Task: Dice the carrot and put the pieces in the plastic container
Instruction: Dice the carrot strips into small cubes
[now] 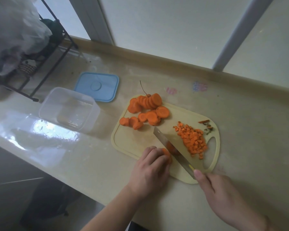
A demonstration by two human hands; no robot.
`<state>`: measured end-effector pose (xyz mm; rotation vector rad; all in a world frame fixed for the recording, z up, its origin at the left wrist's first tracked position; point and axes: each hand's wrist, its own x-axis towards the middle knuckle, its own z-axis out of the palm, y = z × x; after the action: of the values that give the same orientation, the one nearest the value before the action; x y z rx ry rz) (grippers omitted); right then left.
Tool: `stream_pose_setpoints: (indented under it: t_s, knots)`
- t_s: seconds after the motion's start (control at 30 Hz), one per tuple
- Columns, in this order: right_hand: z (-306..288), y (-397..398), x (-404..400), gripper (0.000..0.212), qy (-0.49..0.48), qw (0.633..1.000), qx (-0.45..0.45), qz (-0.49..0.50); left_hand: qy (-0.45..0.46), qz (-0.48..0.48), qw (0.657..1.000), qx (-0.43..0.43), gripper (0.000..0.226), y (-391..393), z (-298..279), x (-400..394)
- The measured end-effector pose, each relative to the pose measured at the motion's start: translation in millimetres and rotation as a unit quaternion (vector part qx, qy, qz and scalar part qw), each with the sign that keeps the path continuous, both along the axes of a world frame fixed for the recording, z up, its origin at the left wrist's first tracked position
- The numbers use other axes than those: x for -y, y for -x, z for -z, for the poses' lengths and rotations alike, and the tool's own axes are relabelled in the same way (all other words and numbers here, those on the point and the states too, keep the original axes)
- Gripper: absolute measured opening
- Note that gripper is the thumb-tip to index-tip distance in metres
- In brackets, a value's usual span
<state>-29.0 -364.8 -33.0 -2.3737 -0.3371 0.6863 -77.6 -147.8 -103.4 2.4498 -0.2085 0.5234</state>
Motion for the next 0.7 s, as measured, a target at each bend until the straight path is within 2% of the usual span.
stream_pose_setpoints:
  t_s: [0.17,0.3,0.4,0.57,0.7]
  knots:
    - [-6,4,0,0.075,-0.004,1.000,0.009,0.002,0.000,-0.010,1.000,0.000,0.012,-1,0,2]
    - [-3,11,3,0.083,0.011,1.000,0.016,-0.010,0.000,-0.008,1.000,0.001,0.016,-1,0,2]
    - [0,15,11,0.079,0.019,0.999,0.024,-0.014,-0.004,-0.001,1.000,0.003,0.018,-1,-1,2]
    - [1,24,17,0.096,0.063,0.998,0.025,-0.003,-0.003,0.004,1.000,0.007,0.021,-1,0,0]
    - [-1,21,4,0.085,0.078,0.996,0.037,-0.014,-0.002,0.003,1.000,0.005,0.019,-2,0,1]
